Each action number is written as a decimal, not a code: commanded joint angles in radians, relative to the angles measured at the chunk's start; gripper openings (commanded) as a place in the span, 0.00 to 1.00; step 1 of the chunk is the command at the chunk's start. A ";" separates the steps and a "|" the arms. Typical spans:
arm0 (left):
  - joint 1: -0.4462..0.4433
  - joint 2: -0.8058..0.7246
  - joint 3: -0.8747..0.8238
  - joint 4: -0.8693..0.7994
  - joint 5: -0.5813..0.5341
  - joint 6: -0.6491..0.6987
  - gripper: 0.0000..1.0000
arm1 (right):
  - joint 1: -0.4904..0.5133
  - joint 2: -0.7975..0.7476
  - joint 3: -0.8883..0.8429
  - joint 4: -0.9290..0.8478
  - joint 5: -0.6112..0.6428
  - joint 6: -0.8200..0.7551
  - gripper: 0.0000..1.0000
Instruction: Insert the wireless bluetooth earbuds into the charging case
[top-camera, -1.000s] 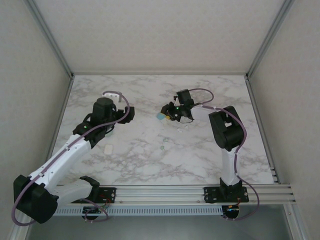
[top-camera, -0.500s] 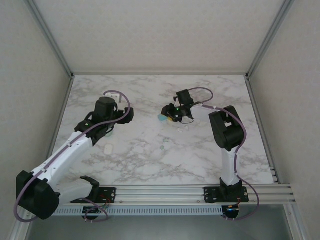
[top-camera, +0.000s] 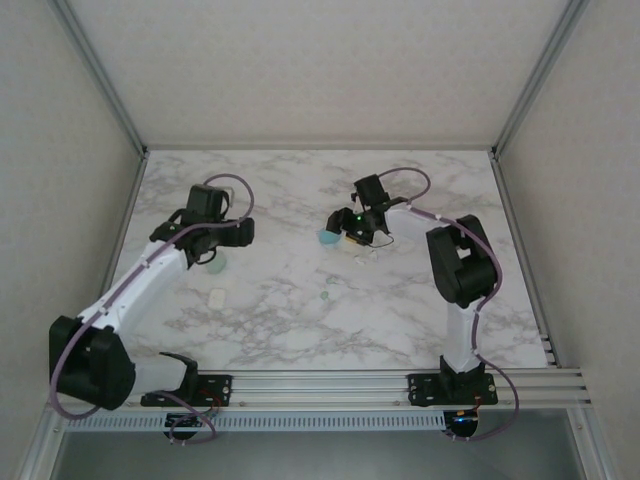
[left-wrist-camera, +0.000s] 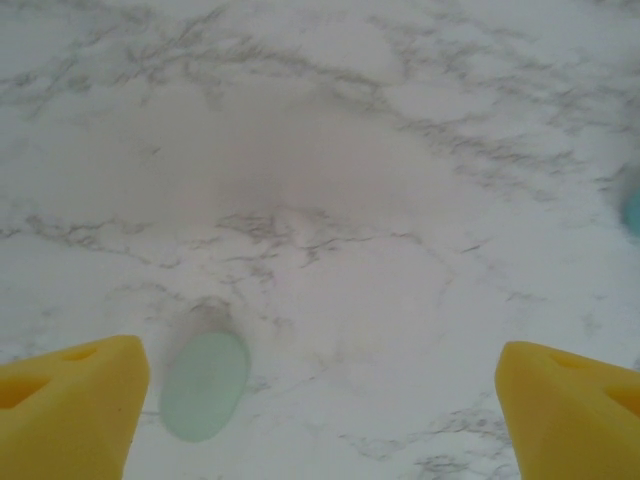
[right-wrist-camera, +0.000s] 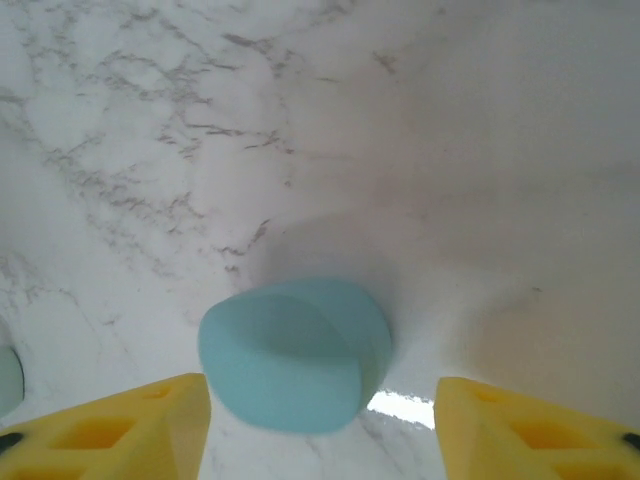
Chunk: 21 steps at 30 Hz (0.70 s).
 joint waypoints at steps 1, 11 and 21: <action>0.047 0.084 0.064 -0.178 0.069 0.079 0.86 | -0.003 -0.118 0.045 -0.093 0.059 -0.090 0.66; 0.152 0.317 0.155 -0.340 0.109 0.250 0.83 | -0.003 -0.353 -0.037 -0.137 0.074 -0.124 0.69; 0.175 0.502 0.213 -0.405 0.073 0.312 0.73 | -0.002 -0.460 -0.091 -0.160 0.095 -0.123 0.69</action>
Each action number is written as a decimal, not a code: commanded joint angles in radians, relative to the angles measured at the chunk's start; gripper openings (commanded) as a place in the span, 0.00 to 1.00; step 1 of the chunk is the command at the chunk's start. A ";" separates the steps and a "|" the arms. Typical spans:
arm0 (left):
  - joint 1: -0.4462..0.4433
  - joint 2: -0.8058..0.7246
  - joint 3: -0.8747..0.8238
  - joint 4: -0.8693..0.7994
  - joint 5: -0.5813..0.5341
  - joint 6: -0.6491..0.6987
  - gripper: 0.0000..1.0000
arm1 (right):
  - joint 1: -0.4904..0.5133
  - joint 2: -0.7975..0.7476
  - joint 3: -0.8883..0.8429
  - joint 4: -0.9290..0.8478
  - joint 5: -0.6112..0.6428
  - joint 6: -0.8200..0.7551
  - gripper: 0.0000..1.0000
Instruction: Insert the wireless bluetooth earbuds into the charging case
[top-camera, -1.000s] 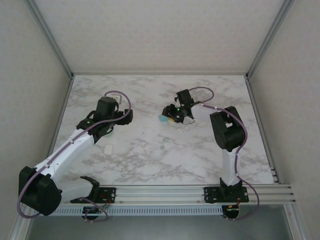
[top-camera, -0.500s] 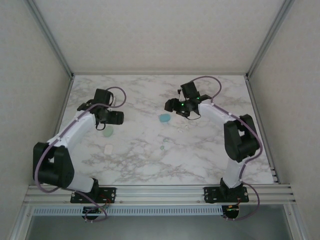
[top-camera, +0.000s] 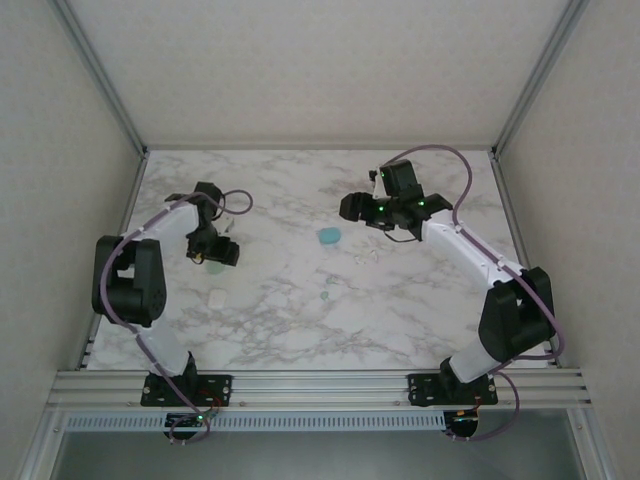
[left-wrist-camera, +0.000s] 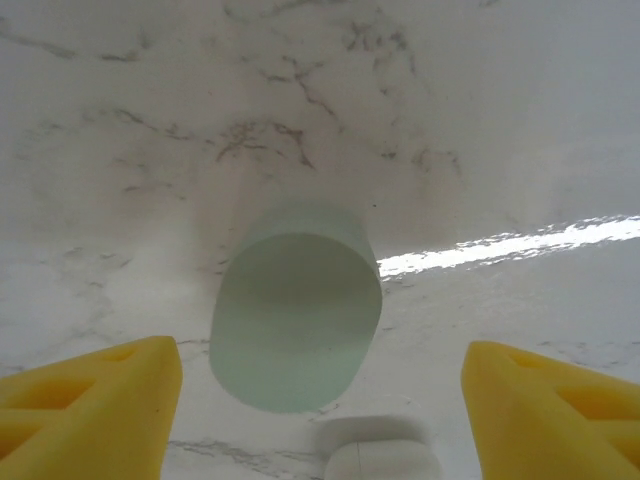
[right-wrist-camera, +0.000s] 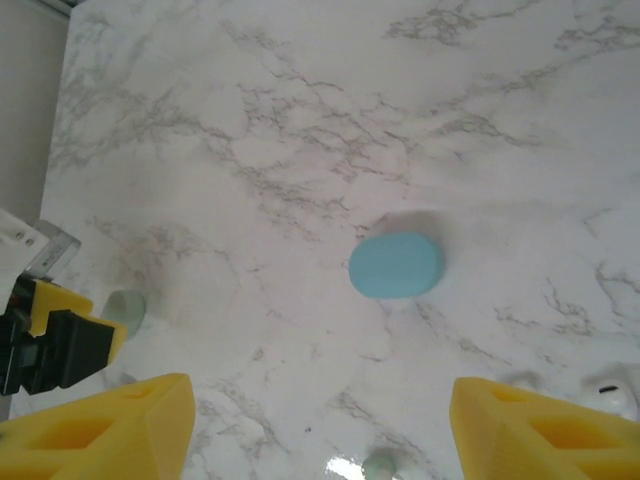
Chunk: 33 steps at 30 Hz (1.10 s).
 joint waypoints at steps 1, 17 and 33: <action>0.007 0.041 0.032 -0.054 -0.034 0.030 0.72 | -0.003 -0.032 -0.012 -0.027 0.020 -0.019 0.69; 0.004 0.121 0.055 -0.070 -0.074 0.071 0.50 | -0.002 -0.049 -0.039 -0.038 0.018 -0.009 0.69; -0.145 -0.319 0.065 -0.033 0.324 0.227 0.28 | -0.061 -0.099 -0.077 0.033 -0.171 0.090 0.65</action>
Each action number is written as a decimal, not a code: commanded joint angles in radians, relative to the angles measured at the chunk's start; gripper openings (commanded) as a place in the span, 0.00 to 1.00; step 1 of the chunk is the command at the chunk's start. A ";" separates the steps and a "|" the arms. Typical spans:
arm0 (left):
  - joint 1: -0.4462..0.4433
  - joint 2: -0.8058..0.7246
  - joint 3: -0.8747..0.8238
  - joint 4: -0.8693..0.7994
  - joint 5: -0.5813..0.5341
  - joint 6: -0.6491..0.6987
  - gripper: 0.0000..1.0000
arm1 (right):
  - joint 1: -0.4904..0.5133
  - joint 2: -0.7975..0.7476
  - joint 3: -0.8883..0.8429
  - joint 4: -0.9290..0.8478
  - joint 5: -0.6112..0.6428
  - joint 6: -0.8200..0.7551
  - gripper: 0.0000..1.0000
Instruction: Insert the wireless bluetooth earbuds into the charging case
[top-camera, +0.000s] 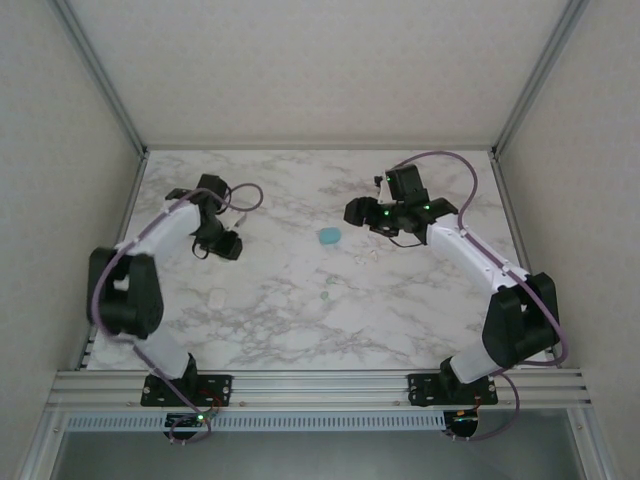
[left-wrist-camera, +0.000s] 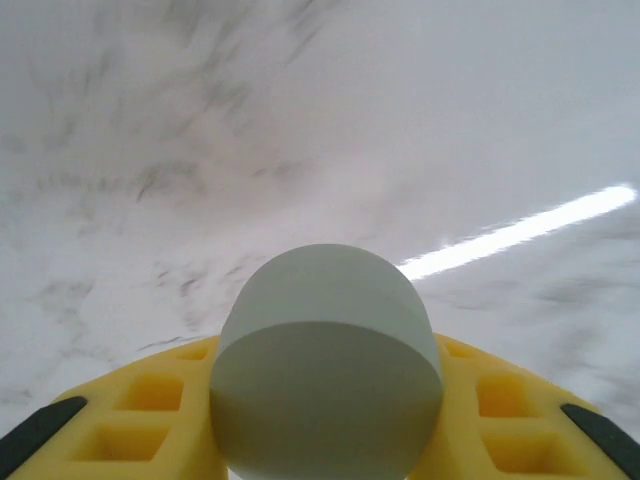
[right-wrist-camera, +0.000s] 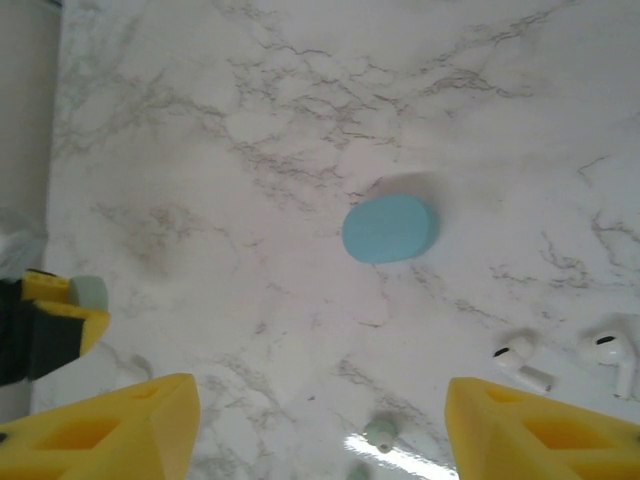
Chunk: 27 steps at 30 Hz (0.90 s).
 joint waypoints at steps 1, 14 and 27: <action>-0.075 -0.207 0.017 0.024 0.252 0.143 0.27 | -0.036 -0.065 -0.028 0.054 -0.136 0.062 0.65; -0.335 -0.379 0.060 0.138 0.282 0.378 0.26 | -0.013 -0.146 0.012 0.167 -0.492 0.221 0.59; -0.401 -0.286 0.143 0.157 0.281 0.358 0.27 | 0.108 -0.076 0.076 0.155 -0.590 0.211 0.55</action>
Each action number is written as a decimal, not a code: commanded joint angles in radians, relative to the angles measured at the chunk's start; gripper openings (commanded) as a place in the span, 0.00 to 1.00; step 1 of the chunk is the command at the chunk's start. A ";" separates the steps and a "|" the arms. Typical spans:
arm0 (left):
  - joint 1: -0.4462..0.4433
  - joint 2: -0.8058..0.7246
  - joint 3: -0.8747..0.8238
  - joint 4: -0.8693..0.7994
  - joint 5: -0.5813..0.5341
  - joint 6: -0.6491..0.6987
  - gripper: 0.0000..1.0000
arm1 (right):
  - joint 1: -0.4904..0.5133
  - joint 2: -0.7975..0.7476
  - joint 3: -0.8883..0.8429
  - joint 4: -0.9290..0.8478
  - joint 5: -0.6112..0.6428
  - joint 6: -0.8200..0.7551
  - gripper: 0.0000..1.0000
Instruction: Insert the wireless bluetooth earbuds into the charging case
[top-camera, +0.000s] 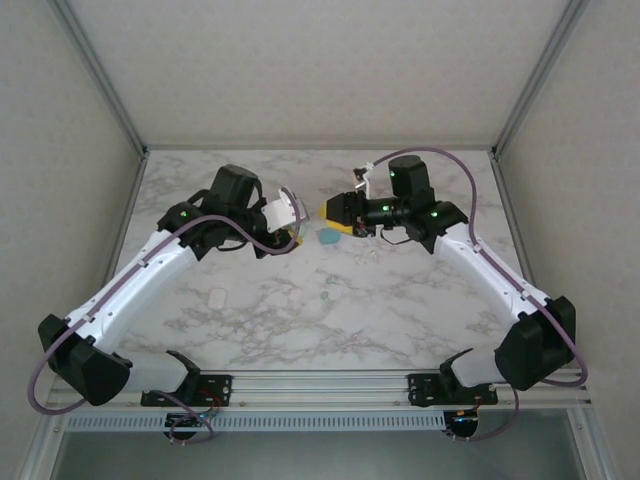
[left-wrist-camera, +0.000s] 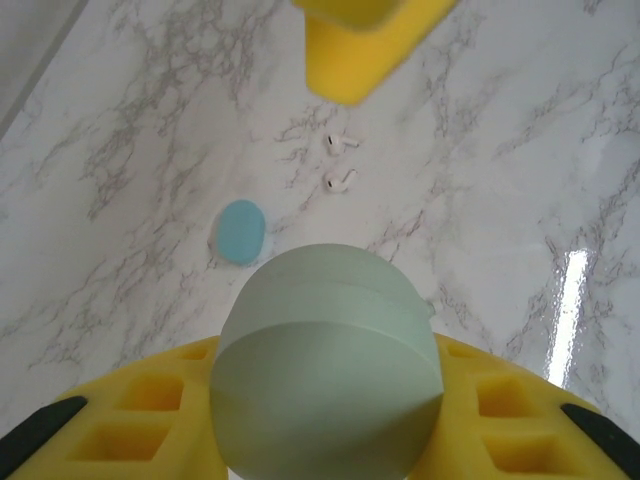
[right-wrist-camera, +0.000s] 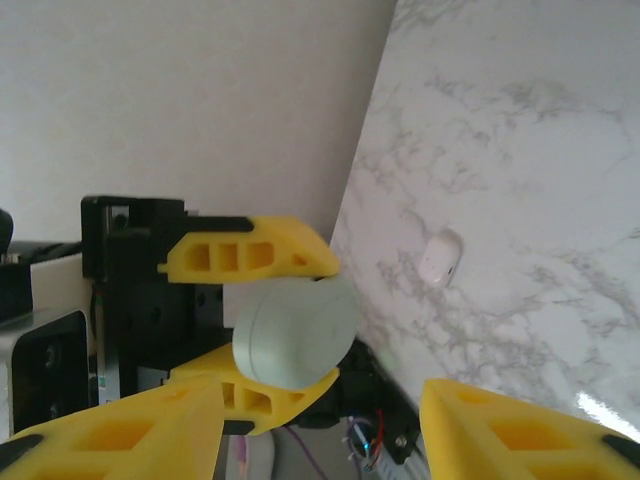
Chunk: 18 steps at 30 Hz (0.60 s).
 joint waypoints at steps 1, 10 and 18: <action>-0.018 0.015 0.039 -0.007 -0.002 0.012 0.27 | 0.027 0.028 0.035 0.020 -0.053 0.006 0.56; -0.020 0.038 0.063 -0.025 -0.010 0.018 0.27 | 0.069 0.060 0.048 0.073 -0.077 0.040 0.58; -0.022 0.045 0.073 -0.037 -0.002 0.018 0.27 | 0.084 0.098 0.062 0.060 -0.063 0.032 0.56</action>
